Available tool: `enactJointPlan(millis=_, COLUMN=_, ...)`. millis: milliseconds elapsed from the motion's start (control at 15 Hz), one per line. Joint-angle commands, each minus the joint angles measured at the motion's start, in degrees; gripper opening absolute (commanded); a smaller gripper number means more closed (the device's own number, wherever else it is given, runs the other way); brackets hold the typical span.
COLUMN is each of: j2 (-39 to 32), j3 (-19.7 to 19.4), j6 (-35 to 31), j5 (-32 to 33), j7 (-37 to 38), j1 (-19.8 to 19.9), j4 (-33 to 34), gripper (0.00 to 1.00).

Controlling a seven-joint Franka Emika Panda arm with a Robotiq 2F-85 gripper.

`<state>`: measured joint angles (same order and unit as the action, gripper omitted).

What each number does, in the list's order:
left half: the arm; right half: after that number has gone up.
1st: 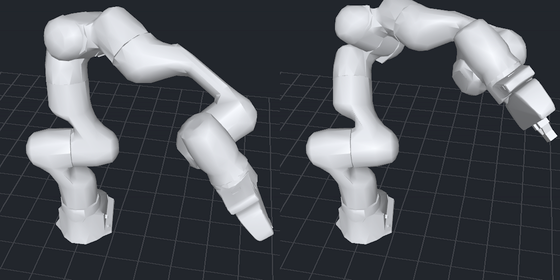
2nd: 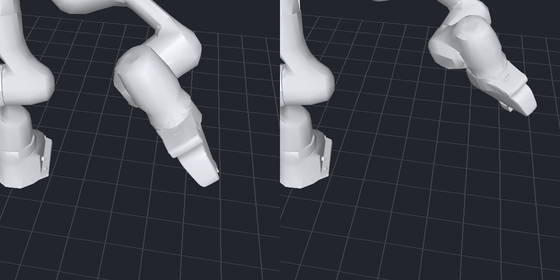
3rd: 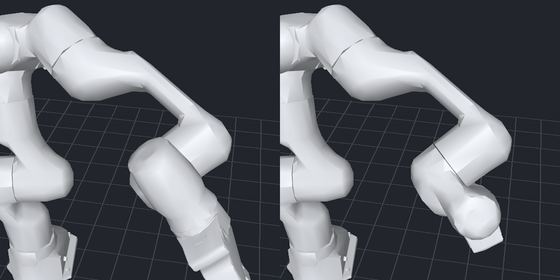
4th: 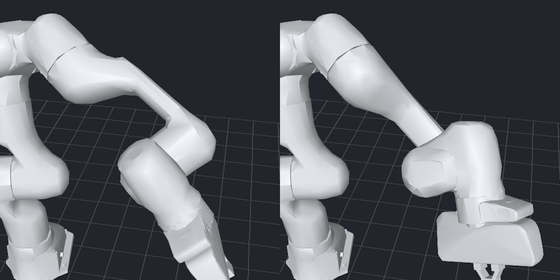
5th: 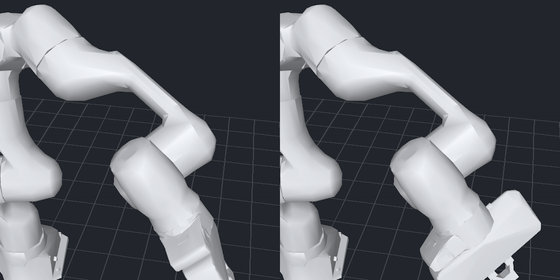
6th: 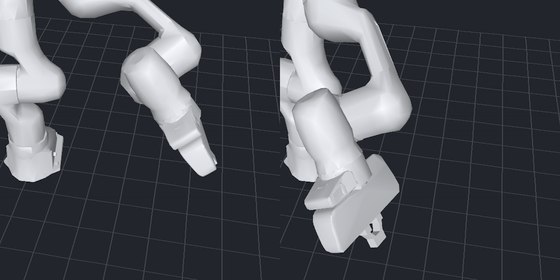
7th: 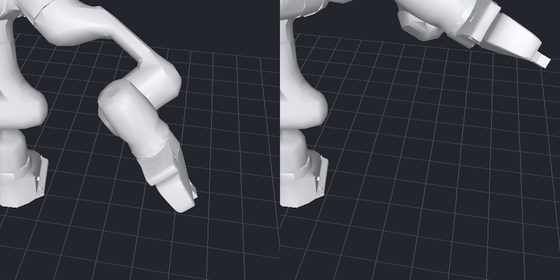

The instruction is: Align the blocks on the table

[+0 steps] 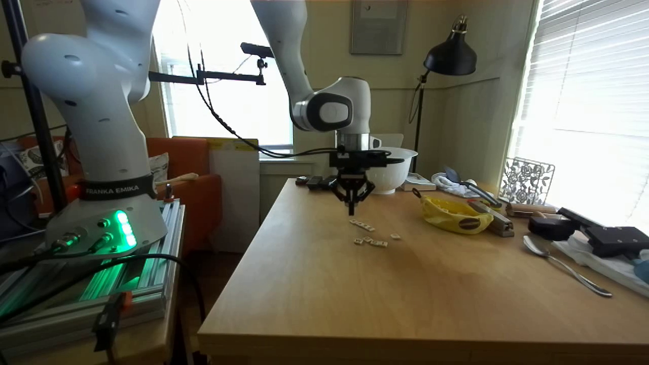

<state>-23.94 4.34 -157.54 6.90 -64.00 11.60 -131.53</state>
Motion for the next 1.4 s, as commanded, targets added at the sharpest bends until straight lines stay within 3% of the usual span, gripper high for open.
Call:
enactJointPlan(millis=0, j2=-0.75, j3=-2.89, j6=1.41, j5=0.23, j7=9.38, j1=-3.39, j4=0.79, gripper=0.0)
enactJointPlan(millis=600, j2=-3.96, j3=-1.17, j6=-3.56, j5=-0.61, j7=21.04, j1=-2.3, j4=1.27, gripper=0.0)
enactJointPlan(millis=1333, j2=-5.42, j3=-0.28, j6=-3.11, j5=1.53, j7=20.27, j1=-1.52, j4=2.7, gripper=0.0)
